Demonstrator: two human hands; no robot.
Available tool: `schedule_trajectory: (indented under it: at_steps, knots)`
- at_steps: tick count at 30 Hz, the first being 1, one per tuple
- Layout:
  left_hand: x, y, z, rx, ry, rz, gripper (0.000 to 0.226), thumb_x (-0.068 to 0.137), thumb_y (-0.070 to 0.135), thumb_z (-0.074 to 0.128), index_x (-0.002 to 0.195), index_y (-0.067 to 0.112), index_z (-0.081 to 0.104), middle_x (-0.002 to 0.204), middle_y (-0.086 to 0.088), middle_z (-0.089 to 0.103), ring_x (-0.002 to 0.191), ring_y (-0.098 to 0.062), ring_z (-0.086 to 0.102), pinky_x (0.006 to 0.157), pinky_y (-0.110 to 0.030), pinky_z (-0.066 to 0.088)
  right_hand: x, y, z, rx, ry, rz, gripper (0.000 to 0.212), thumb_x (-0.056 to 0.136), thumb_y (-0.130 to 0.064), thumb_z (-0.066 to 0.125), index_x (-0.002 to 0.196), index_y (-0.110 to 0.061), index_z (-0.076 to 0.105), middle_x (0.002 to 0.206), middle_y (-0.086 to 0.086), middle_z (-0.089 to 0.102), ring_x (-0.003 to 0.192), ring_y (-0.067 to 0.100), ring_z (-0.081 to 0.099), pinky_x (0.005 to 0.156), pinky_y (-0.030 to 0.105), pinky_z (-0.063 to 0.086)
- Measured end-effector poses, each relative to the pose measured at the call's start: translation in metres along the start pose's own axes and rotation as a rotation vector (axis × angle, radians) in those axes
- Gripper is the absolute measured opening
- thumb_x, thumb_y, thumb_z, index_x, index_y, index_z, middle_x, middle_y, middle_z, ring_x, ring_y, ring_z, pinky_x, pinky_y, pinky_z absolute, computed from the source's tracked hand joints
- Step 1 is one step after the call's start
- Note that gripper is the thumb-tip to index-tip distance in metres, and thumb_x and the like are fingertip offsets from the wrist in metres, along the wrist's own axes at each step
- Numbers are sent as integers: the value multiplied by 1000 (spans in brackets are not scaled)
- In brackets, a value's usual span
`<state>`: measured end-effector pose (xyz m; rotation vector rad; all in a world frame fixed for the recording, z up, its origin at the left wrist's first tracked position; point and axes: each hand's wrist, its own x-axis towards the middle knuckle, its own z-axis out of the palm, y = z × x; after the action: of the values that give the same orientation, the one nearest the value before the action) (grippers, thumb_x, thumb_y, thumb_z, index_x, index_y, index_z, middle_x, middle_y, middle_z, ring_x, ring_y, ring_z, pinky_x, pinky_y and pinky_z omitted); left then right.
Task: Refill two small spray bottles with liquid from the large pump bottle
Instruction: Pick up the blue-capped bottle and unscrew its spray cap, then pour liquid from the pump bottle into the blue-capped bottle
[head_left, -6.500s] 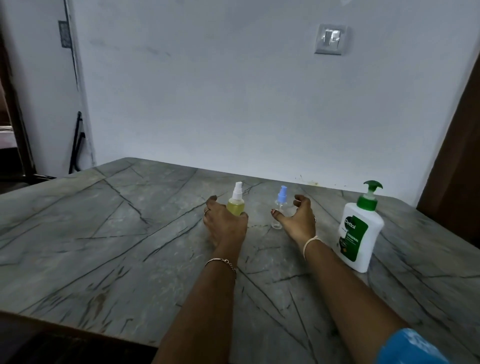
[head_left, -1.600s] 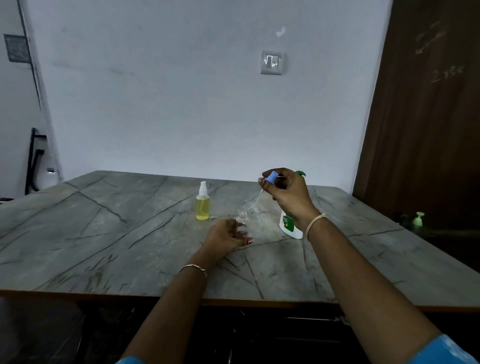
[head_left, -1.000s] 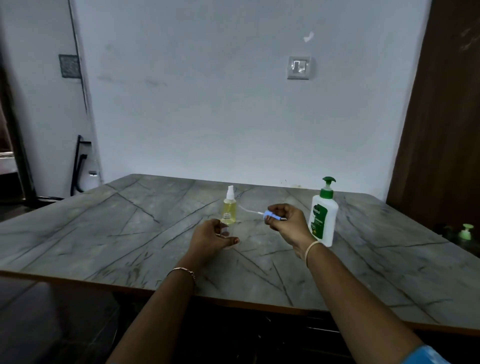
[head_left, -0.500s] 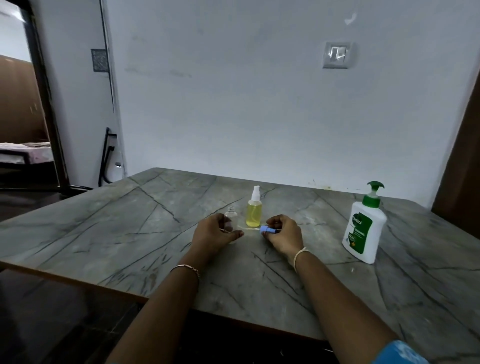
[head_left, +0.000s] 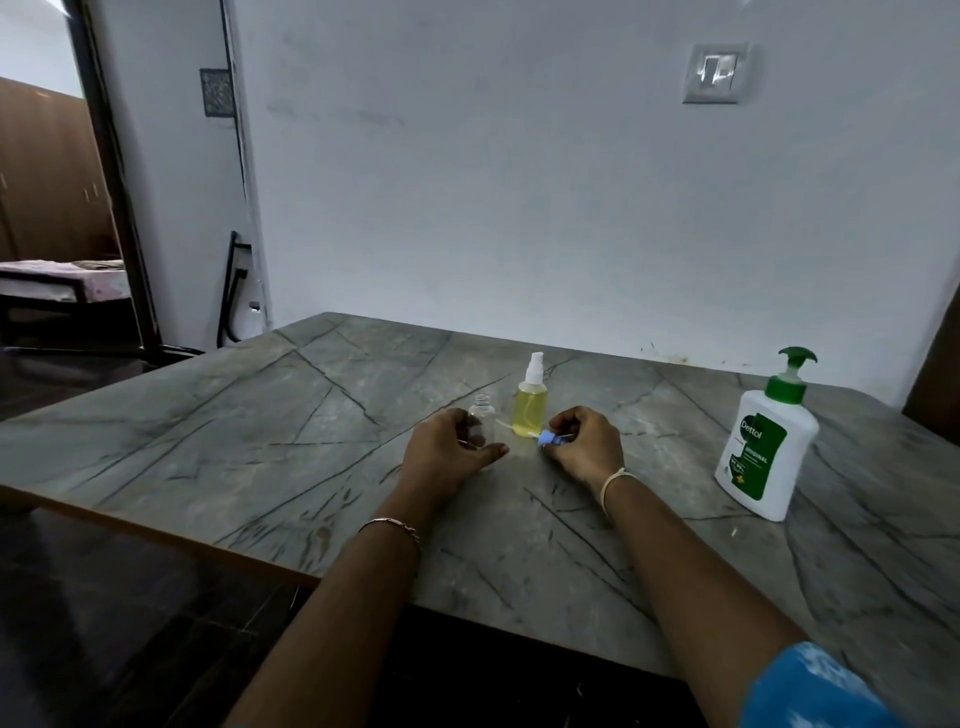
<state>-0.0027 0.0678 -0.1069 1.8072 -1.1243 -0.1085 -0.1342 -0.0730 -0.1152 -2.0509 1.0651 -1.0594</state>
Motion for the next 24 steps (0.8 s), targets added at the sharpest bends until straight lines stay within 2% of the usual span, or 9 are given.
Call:
schedule_trajectory:
  at_steps: [3, 10, 14, 17, 20, 24]
  knots:
    - [0, 0, 0, -3, -1, -1, 44, 68, 37, 81, 103, 19, 61, 87, 8, 64, 76, -2, 60, 68, -15, 48, 0, 0, -2, -8, 0, 8, 27, 69, -15, 83, 90, -11, 66, 90, 3, 66, 82, 17, 61, 75, 28, 50]
    - [0, -1, 0, -29, -8, 3, 42, 68, 36, 81, 100, 18, 61, 88, 5, 66, 80, -9, 64, 75, -24, 54, -4, -3, -12, 17, 23, 31, 30, 66, -24, 85, 87, -14, 66, 87, 1, 67, 81, 17, 63, 76, 30, 53]
    - [-1, 1, -1, -58, -24, -17, 40, 69, 31, 82, 100, 17, 60, 89, 5, 64, 77, -5, 60, 72, -19, 50, -11, -2, -27, 0, 66, 14, 13, 81, -17, 71, 91, -9, 68, 93, 6, 69, 87, 20, 63, 75, 26, 48]
    - [-3, 5, -2, -63, -39, -21, 42, 70, 26, 81, 104, 13, 61, 89, 6, 62, 76, -4, 58, 69, -15, 46, -16, 0, -42, -33, 102, -1, 14, 88, -16, 63, 93, -5, 69, 94, 8, 70, 87, 20, 62, 73, 23, 43]
    - [-9, 12, 1, -69, -42, -18, 43, 69, 26, 82, 105, 14, 61, 88, 7, 62, 75, -2, 58, 66, -13, 46, -24, 1, -59, -52, 119, 0, 25, 93, -22, 58, 81, -4, 70, 85, 12, 71, 83, 26, 64, 69, 28, 44]
    - [-20, 23, 14, -69, -69, 0, 49, 67, 28, 84, 108, 13, 61, 91, 4, 66, 78, -4, 61, 78, -23, 52, -40, 1, -82, -66, 117, 8, 35, 93, -33, 58, 66, -12, 63, 71, 8, 68, 72, 23, 63, 66, 30, 46]
